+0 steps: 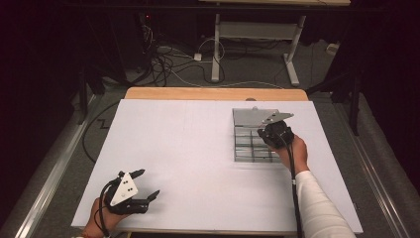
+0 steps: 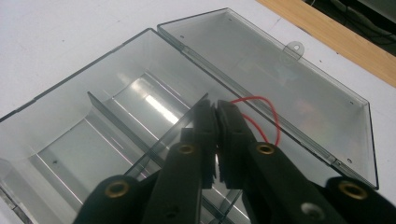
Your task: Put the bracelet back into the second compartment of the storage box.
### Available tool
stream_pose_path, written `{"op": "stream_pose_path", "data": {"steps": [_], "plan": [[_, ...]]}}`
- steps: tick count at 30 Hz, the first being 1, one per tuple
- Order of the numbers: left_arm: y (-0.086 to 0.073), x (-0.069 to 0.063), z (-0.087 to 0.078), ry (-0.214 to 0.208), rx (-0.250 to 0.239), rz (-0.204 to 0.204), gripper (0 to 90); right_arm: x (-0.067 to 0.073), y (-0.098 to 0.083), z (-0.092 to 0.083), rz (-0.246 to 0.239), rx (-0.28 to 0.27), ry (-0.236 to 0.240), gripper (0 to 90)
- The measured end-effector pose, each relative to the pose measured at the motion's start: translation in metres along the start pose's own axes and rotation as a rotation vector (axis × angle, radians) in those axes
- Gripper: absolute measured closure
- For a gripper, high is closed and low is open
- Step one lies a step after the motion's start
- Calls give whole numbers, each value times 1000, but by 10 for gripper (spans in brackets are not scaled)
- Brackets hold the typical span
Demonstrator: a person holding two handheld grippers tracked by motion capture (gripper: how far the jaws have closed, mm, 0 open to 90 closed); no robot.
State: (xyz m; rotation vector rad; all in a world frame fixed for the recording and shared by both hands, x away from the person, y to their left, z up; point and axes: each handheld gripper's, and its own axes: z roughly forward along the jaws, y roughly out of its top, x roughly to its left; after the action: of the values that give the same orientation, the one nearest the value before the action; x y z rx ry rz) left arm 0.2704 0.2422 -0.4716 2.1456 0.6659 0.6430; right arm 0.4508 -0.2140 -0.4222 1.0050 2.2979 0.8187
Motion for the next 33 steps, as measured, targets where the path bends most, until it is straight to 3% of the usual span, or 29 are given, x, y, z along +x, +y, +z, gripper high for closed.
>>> {"op": "stream_pose_path", "data": {"steps": [15, 33], "plan": [[0, 0, 0, -1, 0, -4, 178, 3, 2, -1, -9, -11, -16, 815], [0, 0, 0, 3, 5, -1, 178, 9, 4, -24, 38, -146, -58, 526]]}}
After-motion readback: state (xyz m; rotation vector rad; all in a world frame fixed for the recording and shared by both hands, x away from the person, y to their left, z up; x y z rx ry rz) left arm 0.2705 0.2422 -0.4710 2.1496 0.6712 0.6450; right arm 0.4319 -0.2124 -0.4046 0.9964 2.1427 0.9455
